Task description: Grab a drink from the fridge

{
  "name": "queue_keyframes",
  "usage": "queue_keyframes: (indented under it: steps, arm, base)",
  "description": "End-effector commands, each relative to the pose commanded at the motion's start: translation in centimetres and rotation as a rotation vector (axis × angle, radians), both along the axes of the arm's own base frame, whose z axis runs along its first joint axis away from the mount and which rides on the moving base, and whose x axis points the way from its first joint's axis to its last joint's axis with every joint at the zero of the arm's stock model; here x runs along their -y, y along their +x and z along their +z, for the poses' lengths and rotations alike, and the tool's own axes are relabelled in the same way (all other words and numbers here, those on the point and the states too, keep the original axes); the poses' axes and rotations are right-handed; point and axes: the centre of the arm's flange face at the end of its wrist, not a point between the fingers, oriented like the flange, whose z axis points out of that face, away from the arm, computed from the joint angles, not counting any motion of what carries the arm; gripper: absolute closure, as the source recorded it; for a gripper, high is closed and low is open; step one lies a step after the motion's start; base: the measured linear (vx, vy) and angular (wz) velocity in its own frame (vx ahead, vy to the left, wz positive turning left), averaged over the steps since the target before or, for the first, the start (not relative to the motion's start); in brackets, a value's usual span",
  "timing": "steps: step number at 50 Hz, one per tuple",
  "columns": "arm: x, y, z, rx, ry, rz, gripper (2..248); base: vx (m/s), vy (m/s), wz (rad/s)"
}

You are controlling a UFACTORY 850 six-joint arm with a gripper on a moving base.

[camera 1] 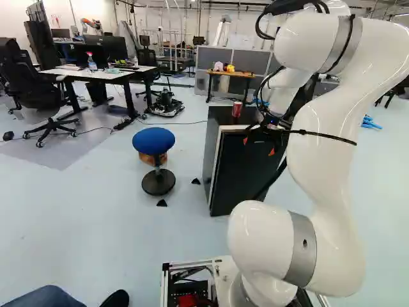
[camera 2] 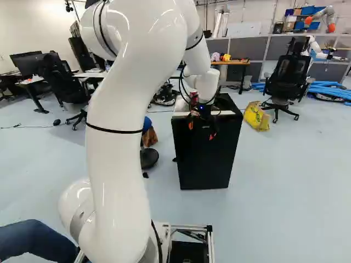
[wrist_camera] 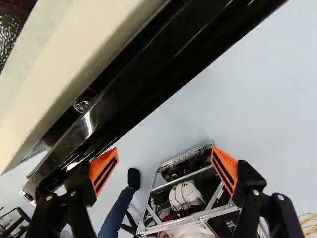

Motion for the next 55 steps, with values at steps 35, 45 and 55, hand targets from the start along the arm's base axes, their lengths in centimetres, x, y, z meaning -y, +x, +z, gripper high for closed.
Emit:
queue_keyframes:
  steps: [35,45,55]
  arm:
    - [0.17,0.25,0.01,0.028,-0.019,-0.004,3]
    - [0.34,0.5,0.03,0.055,-0.038,-0.009,3]
    - [0.5,0.71,0.06,0.079,-0.055,-0.013,3]
  base:
    - [0.0,0.0,0.0]
    - [0.0,0.0,0.0]
    - [0.0,0.0,0.0]
